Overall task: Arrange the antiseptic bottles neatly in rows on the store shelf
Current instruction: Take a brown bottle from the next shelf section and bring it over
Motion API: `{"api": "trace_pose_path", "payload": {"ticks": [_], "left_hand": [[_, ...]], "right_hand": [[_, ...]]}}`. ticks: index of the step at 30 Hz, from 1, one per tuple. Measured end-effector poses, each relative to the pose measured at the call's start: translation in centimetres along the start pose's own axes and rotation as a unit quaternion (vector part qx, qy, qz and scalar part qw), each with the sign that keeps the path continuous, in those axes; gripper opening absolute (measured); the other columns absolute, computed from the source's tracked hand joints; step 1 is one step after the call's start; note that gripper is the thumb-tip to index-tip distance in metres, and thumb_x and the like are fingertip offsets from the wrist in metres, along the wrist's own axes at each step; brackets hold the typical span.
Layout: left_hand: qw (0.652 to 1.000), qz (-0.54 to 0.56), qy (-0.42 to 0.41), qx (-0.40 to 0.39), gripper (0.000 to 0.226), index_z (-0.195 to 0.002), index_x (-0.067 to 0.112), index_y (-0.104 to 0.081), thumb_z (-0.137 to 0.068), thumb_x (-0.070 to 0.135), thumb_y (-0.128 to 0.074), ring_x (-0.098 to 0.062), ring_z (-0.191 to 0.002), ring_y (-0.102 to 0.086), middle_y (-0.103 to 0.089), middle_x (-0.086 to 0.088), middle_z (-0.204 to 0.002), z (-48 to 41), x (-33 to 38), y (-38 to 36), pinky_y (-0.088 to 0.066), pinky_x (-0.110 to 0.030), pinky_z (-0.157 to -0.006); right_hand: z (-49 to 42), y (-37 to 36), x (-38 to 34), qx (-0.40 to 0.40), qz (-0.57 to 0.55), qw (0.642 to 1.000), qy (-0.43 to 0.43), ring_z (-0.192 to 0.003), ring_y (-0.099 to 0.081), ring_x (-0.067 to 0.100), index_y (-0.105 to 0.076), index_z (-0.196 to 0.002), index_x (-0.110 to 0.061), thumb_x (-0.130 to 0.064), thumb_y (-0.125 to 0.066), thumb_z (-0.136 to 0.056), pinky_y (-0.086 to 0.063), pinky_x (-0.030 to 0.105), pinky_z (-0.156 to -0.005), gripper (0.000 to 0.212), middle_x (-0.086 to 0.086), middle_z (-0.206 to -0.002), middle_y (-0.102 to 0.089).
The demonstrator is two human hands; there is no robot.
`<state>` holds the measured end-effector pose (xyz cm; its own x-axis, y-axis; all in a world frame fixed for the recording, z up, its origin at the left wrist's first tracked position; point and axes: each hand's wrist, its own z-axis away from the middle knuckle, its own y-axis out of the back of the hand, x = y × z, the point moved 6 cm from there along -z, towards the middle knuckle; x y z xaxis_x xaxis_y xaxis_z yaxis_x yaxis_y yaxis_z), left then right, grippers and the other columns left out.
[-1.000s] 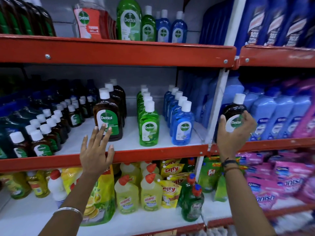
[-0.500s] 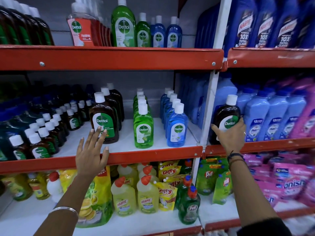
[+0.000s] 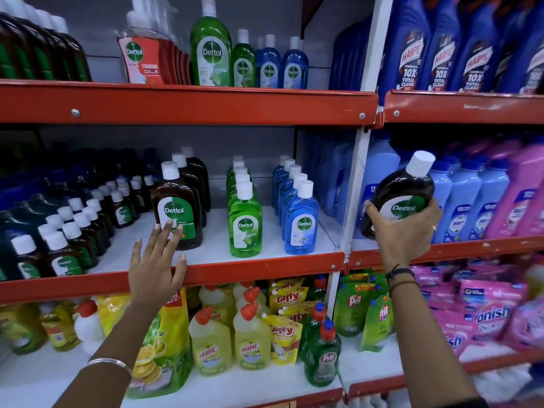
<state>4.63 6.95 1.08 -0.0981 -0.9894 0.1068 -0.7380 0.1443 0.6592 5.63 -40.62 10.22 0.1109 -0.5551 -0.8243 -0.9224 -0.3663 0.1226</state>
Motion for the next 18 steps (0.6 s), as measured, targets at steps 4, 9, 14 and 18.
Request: {"api": "trace_pose_path", "payload": {"ticks": [4, 9, 14, 18], "left_hand": [[1.0, 0.001, 0.004, 0.004, 0.063, -0.15, 0.021, -0.032, -0.092, 0.044, -0.032, -0.02, -0.148, -0.019, -0.027, -0.002, -0.159, 0.0, -0.3, 0.1, -0.012, -0.054, -0.118], [0.999, 0.005, 0.032, 0.013, 0.059, -0.151, 0.023, -0.027, -0.095, 0.042, -0.031, -0.02, -0.148, -0.019, -0.026, -0.003, -0.159, 0.2, -2.7, 0.9, -0.01, -0.053, -0.119], [0.999, 0.004, 0.035, 0.011, 0.056, -0.152, 0.026, -0.025, -0.098, 0.042, -0.027, -0.019, -0.149, -0.017, -0.024, 0.0, -0.16, 0.6, -6.3, 1.8, -0.01, -0.055, -0.12], [1.0, -0.003, 0.007, 0.003, 0.055, -0.152, 0.027, -0.025, -0.099, 0.044, -0.025, -0.019, -0.148, -0.017, -0.027, -0.002, -0.159, 0.8, -7.4, 2.1, -0.014, -0.055, -0.119]], "right_hand": [[2.4, 0.9, -3.3, -0.013, -0.017, 1.0, 0.021, -0.108, -0.057, 0.034, -0.04, -0.128, -0.011, -0.068, -0.076, -0.047, -0.048, 0.046, -0.077, 0.105, 0.01, -0.127, -0.052], [8.6, 0.7, -7.9, -0.073, -0.075, 0.994, 0.037, -0.105, -0.058, 0.028, -0.042, -0.122, -0.013, -0.071, -0.076, -0.044, -0.041, 0.034, -0.075, 0.104, 0.006, -0.119, -0.057], [15.9, -1.4, -13.2, -0.163, -0.129, 0.976, 0.065, -0.102, -0.059, 0.02, -0.042, -0.123, -0.016, -0.071, -0.079, -0.04, -0.046, 0.029, -0.076, 0.105, 0.001, -0.117, -0.059], [21.3, -4.6, -16.6, -0.234, -0.132, 0.96, 0.074, -0.104, -0.056, 0.016, -0.041, -0.123, -0.019, -0.069, -0.08, -0.039, -0.038, 0.025, -0.076, 0.105, -0.003, -0.115, -0.056]]}}
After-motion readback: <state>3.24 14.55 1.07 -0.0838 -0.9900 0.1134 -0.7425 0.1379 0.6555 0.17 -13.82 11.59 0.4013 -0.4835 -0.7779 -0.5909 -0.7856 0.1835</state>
